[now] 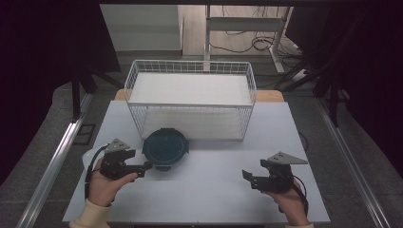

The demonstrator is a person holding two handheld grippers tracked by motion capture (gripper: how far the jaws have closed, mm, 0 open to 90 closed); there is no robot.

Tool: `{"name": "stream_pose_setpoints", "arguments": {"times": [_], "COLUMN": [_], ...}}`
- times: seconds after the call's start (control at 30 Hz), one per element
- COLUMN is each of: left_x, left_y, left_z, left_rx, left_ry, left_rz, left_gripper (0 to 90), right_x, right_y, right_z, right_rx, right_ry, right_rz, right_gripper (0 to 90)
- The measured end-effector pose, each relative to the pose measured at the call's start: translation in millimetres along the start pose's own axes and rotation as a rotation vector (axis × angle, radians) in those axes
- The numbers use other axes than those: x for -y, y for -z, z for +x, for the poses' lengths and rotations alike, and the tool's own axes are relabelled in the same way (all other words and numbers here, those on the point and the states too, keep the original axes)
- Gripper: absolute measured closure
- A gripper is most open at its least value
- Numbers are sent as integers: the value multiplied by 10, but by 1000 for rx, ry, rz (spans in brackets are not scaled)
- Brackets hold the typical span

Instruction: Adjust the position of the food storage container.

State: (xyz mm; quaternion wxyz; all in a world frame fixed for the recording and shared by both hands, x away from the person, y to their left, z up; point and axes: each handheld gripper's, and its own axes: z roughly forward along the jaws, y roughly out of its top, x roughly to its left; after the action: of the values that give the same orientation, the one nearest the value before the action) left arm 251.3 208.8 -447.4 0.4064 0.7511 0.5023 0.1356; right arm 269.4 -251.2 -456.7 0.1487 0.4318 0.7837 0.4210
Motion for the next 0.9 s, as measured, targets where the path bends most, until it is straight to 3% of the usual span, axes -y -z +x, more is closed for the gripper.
{"name": "stream_pose_setpoints", "arguments": {"times": [0.17,0.3,0.53,0.77,0.9], "left_x": [31,19,43,-22,-11], "left_y": [-10,1,57,115,65], "left_z": [23,-14,-105,15,27], "left_rx": [-2,26,43,29,26], "left_ry": [18,5,-24,-6,-7], "left_rz": [11,6,10,-9,7], "left_gripper": [182,176,168,169,170], "right_x": [2,-17,-85,-84,-51], "right_y": [-14,20,93,88,59], "right_z": [23,79,239,126,133], "right_rx": [-5,14,5,-1,-6], "right_ry": [-19,-25,-12,-34,-38], "right_rz": [14,16,-1,15,30], "right_gripper": [163,164,163,166,167]}}
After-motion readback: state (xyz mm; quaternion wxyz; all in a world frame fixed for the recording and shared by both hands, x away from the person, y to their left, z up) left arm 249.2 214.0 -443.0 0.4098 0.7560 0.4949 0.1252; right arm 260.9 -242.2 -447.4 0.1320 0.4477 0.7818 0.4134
